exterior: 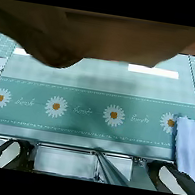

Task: Fold the shirts.

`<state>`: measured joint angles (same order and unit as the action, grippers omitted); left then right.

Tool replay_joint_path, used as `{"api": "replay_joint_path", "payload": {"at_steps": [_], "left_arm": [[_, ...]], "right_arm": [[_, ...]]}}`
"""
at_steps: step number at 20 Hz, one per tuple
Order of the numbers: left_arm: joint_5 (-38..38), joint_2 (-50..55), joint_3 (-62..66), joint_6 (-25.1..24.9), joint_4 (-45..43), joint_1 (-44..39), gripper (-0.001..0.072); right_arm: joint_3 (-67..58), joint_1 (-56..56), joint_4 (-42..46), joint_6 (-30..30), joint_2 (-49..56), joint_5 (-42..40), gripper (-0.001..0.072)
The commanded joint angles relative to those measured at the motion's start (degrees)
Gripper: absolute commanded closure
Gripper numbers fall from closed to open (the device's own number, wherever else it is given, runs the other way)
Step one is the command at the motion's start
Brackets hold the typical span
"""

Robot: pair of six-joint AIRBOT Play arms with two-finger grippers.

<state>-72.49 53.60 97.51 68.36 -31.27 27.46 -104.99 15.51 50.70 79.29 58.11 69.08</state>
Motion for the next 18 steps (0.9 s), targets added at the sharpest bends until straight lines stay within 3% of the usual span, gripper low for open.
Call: {"api": "replay_joint_path", "payload": {"at_steps": [1,4,8,11,13,18], "left_arm": [[0.24,-4.48,12.7,1.44,-4.04,0.0,0.0693],[0.42,-11.13,13.05,2.82,-11.85,-3.85,0.0692],[-0.5,-20.76,13.05,10.6,-41.48,-23.98,0.0692],[-7.48,-25.33,13.03,19.17,-57.64,-37.03,0.0692],[-13.0,-25.73,12.5,22.86,-61.77,-42.77,0.0692],[-9.14,-22.4,-0.07,23.96,-62.58,-47.01,0.0692]], "right_arm": [[-9.18,-0.02,5.9,2.67,-8.13,-0.52,0.0692],[-9.22,-0.02,11.82,4.24,-15.56,1.31,0.0691],[-9.22,-0.02,17.99,5.51,-22.8,8.44,0.0691],[-9.2,-0.02,21.53,8.46,-26.05,13.7,0.0691],[-9.05,-0.02,21.51,9.31,-26.05,17.44,0.0691],[1.73,-0.02,18.23,9.4,-23.47,18.99,0.0691]]}}
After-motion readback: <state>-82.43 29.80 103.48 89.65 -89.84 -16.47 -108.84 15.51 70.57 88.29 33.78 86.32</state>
